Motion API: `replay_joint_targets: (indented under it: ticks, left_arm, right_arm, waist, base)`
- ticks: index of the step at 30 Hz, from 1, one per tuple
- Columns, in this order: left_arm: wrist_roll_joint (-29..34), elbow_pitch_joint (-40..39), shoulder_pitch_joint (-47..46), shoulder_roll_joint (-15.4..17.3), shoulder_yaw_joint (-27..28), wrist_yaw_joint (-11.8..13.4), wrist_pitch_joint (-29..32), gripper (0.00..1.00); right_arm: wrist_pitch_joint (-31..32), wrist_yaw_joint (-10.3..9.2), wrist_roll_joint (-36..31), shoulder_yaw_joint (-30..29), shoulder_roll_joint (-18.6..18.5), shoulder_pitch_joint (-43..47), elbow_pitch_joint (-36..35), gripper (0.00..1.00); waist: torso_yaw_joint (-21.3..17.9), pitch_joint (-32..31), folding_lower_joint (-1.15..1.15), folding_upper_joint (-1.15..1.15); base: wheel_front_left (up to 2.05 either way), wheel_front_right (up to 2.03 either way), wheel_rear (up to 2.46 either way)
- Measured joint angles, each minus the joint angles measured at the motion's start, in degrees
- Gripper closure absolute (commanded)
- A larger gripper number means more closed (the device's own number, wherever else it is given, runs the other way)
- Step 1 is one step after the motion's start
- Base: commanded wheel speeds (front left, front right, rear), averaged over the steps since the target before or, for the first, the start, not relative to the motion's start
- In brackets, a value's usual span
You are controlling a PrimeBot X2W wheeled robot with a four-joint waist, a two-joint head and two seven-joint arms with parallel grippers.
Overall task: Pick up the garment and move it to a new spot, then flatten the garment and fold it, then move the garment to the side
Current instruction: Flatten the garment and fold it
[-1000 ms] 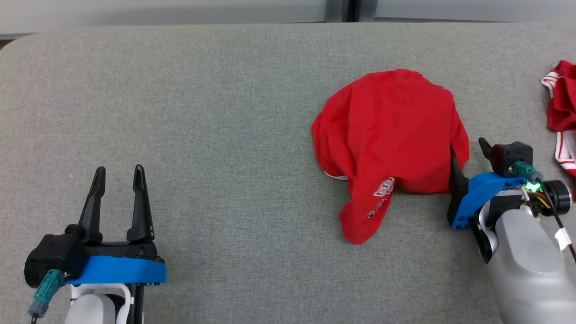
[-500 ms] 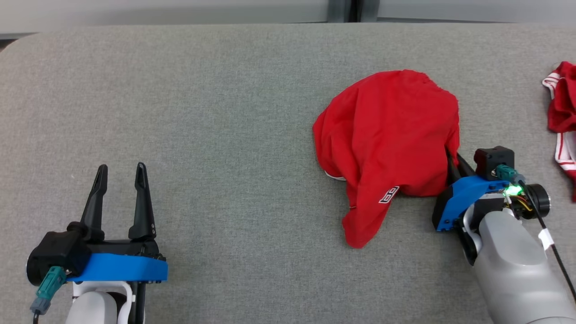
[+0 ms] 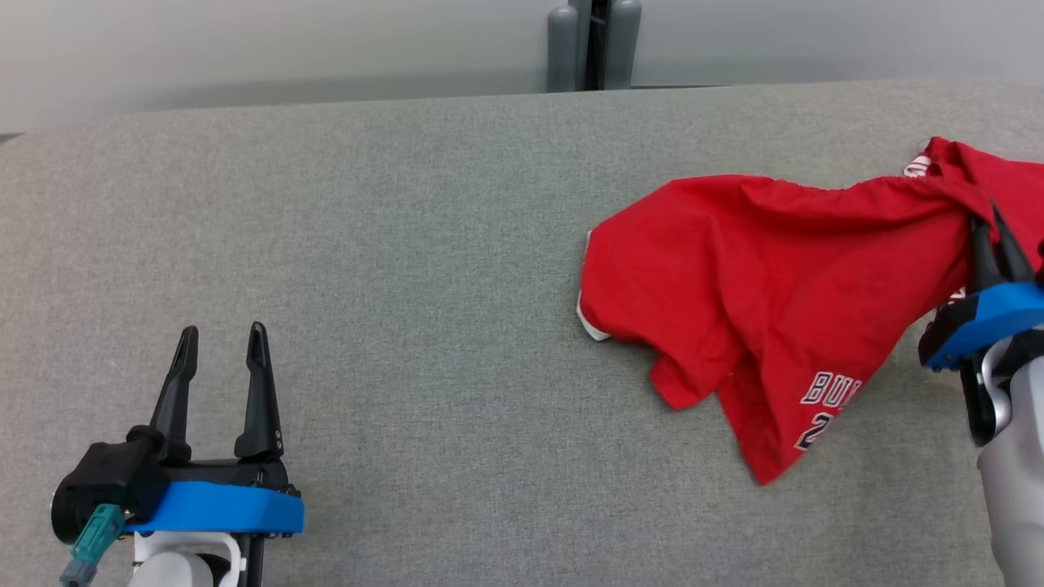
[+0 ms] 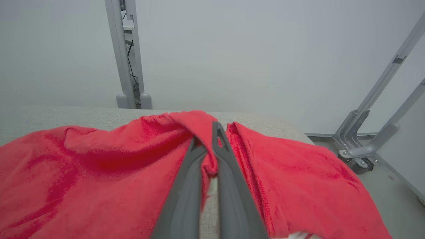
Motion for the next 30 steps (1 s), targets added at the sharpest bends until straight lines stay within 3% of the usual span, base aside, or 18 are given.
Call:
replay_joint_targets:
  ticks: [4,8,18,30]
  left_arm:
    - [0.0,0.1,0.6,0.0,0.0,0.0,0.0,0.0]
    - [-0.1,0.2,0.9,0.0,-0.3,0.1,0.0,0.0]
    - [-0.2,0.1,1.7,0.0,-0.4,0.4,0.0,0.0]
    - [-0.6,0.2,1.2,0.0,-0.2,0.5,0.0,0.0]
  right_arm:
    - [0.0,0.0,-1.0,0.8,1.6,0.6,-6.5,1.0]
    - [0.0,0.01,-1.2,5.3,4.7,1.6,-11.8,1.0]
    - [0.0,0.0,3.0,25.9,11.0,7.3,-18.5,1.0]
    - [0.0,0.0,11.6,52.1,12.7,11.9,-17.8,1.0]
  waist:
    - [-0.6,-1.1,0.0,0.0]
    - [-0.6,-2.2,0.0,0.0]
    - [1.3,-3.4,0.0,0.0]
    - [3.5,-1.6,0.0,0.0]
  base:
    - [0.0,0.0,0.0]
    - [0.0,0.0,0.0]
    - [0.0,0.0,0.0]
    - [0.0,0.0,0.0]
